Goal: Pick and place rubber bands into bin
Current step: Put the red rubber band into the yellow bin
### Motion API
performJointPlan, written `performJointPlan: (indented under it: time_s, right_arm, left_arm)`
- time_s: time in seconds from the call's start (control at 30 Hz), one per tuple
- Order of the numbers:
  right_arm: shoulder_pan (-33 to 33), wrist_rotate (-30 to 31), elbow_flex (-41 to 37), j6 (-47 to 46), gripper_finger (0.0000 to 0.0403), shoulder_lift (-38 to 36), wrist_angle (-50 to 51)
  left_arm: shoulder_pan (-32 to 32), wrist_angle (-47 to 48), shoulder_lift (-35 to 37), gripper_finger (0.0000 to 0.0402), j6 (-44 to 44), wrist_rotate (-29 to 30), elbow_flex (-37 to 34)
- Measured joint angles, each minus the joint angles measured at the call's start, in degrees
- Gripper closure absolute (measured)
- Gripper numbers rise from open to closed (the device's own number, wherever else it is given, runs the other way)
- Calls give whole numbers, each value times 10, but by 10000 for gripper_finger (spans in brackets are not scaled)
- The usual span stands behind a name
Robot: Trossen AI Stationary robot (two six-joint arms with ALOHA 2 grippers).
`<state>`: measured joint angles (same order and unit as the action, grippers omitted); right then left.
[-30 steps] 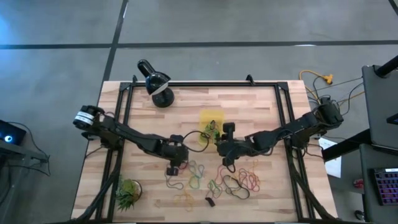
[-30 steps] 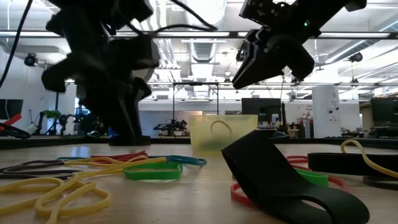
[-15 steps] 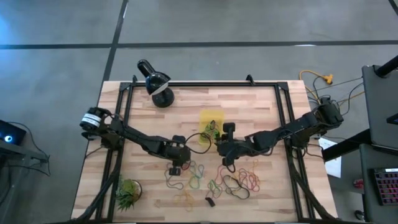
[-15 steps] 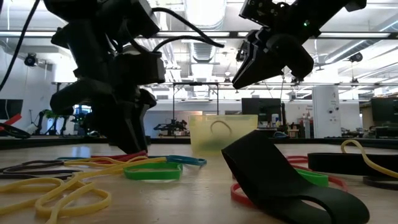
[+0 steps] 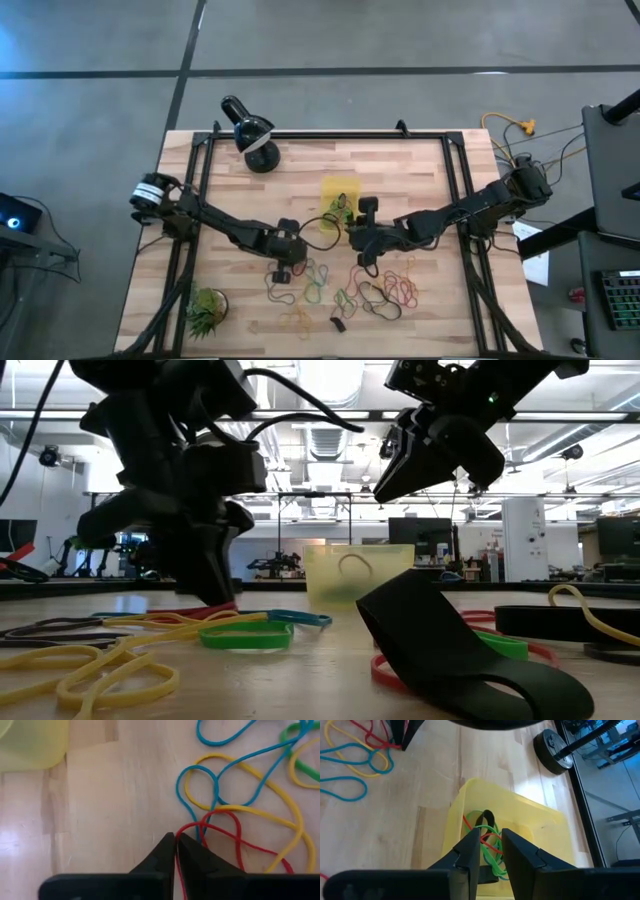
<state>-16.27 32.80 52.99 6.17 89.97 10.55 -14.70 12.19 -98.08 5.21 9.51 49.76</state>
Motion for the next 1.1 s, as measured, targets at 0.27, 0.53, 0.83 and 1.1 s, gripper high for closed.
performJointPlan:
  time_s: [0.27, 0.53, 0.83, 1.1]
  right_arm:
    - [0, 1, 0, -5, 335, 0, 32]
    - [0, 2, 0, -17, 335, 0, 68]
    - [0, 3, 0, -40, 337, 0, 102]
    - [0, 3, 0, -79, 339, 0, 135]
  left_arm:
    - [1, 3, 30, 401, -26, 61, 24]
    - [0, 0, 91, 401, -80, 134, 56]
    - [15, -149, 122, 402, -243, 286, 52]
    - [71, -255, 97, 402, -312, 284, 52]
